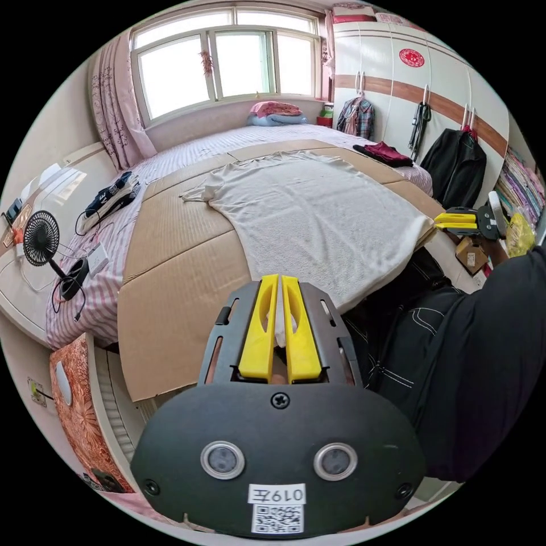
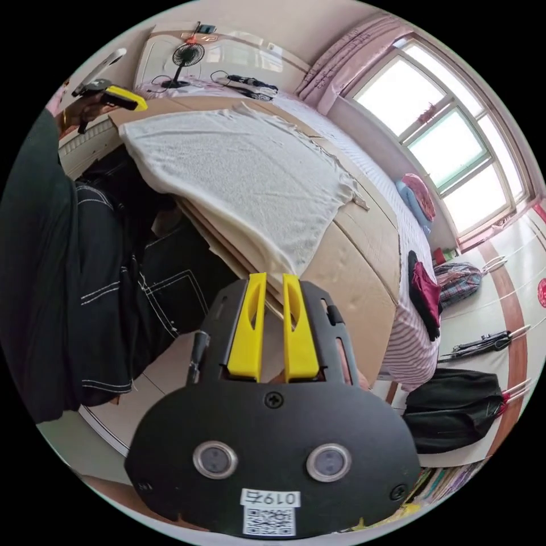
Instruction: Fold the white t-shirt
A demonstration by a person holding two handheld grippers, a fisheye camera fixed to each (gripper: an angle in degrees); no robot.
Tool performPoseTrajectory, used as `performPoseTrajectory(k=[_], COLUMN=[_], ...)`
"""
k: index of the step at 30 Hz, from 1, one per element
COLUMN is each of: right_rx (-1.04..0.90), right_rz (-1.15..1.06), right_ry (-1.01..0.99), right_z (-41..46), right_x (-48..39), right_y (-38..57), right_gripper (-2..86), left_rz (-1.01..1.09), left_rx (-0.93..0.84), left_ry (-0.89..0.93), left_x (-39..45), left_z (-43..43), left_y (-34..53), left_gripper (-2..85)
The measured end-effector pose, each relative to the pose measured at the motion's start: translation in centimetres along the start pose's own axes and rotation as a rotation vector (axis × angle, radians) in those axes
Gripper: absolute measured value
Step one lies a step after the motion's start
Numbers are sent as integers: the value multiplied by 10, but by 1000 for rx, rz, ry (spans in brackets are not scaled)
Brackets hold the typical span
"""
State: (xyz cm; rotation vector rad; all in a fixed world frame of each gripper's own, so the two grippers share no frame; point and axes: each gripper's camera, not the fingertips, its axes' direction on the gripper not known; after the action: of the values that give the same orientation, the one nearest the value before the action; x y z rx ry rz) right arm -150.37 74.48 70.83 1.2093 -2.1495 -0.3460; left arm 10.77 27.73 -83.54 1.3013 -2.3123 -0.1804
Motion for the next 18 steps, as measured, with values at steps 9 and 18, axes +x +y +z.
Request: performPoseTrajectory(k=[9, 18], right_rx=[-75, -38], right_rz=[-214, -216], right_ry=[140, 184], right_z=[2, -6], right_x=[-26, -18], right_y=[1, 25], right_gripper=[54, -5], left_rz=[439, 760], left_rx=[60, 162], left_ry=[145, 271], left_x=[146, 294], left_z=[24, 72], left_y=[-70, -138], left_gripper=[14, 26])
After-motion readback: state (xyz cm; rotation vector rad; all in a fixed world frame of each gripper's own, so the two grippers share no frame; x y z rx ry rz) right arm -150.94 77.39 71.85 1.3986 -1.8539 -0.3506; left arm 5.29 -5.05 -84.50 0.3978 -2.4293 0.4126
